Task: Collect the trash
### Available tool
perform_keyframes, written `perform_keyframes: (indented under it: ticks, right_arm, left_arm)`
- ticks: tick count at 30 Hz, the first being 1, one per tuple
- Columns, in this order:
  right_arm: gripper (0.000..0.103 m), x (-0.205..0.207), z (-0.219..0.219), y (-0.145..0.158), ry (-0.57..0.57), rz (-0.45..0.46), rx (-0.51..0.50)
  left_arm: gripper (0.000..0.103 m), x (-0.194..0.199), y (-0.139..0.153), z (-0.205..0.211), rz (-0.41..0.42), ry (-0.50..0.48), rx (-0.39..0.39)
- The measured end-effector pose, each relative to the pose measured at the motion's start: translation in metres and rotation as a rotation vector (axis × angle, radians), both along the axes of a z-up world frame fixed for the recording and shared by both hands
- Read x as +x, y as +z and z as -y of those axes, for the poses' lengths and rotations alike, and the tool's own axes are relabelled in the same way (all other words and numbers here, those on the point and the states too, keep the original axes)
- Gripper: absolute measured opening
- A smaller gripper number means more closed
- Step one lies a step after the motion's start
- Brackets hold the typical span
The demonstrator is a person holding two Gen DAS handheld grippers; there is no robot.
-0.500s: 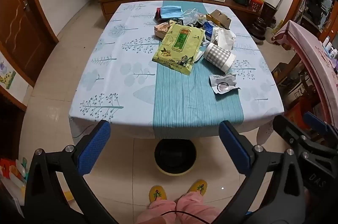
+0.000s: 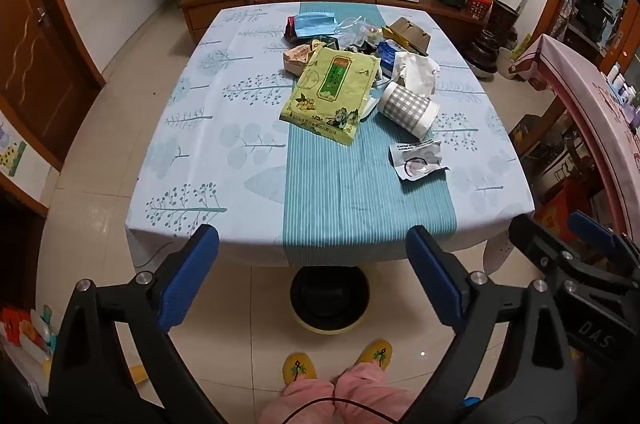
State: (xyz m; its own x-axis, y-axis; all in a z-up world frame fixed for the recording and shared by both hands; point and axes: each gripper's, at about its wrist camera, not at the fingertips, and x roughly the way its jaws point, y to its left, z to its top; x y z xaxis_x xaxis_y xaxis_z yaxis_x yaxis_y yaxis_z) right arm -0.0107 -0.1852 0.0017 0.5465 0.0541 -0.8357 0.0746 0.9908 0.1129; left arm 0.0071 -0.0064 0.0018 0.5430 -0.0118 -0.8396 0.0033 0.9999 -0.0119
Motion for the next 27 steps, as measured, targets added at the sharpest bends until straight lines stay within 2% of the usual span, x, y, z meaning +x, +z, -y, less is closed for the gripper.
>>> perform_keyframes:
  ticks: [27]
  right_arm:
    - [0.096, 0.0072, -0.003, -0.003, 0.01, -0.008, 0.012]
  left_arm:
    - [0.091, -0.0011, 0.002, -0.0053, 0.004, 0.018, -0.002]
